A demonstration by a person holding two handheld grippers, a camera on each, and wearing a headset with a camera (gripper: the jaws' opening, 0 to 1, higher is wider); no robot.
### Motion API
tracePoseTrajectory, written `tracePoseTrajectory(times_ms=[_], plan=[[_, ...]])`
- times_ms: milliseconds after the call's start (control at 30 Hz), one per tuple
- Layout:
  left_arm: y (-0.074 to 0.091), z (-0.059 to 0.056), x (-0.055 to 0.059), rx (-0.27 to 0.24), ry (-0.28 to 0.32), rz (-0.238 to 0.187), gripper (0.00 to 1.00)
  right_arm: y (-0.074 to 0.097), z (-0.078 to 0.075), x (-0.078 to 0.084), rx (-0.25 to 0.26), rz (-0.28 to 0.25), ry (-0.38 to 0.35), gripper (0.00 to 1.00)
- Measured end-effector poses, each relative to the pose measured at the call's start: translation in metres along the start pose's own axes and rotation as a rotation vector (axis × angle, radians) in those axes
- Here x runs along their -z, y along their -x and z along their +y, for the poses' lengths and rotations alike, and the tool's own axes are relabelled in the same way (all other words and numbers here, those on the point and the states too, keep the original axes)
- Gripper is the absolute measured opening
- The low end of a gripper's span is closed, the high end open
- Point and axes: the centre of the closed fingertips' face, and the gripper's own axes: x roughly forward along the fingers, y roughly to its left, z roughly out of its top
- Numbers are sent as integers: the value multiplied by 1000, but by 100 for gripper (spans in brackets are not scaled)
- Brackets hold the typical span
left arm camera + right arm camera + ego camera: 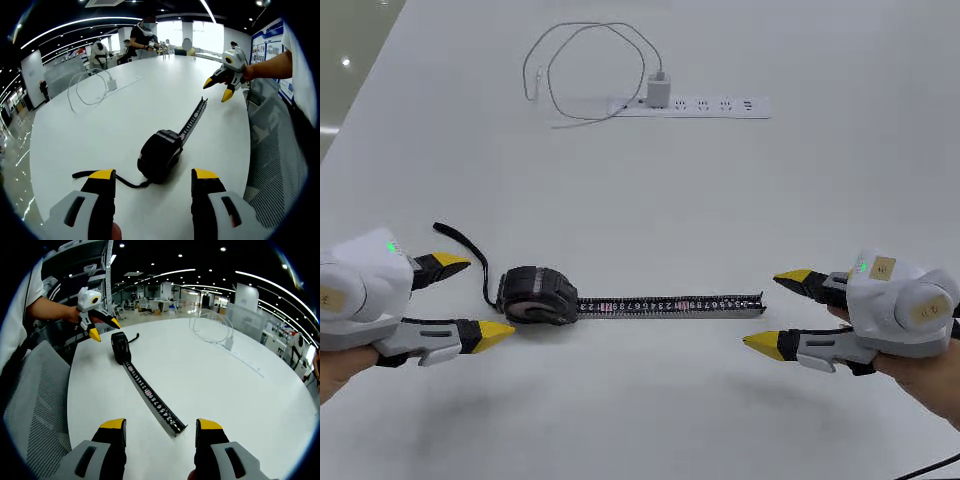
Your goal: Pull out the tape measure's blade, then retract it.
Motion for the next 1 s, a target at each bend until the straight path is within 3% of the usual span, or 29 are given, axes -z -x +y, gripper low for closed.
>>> tracePoseTrajectory(times_ms=[667, 833, 1000], plan=[[16, -21, 17, -27, 107, -39, 75, 14, 14, 2, 35, -10, -29, 70], [18, -26, 23, -27, 122, -37, 77, 18, 17, 2, 47, -11, -31, 71], [20, -27, 21, -34, 138, -46, 79, 22, 18, 6, 61, -11, -44, 71]])
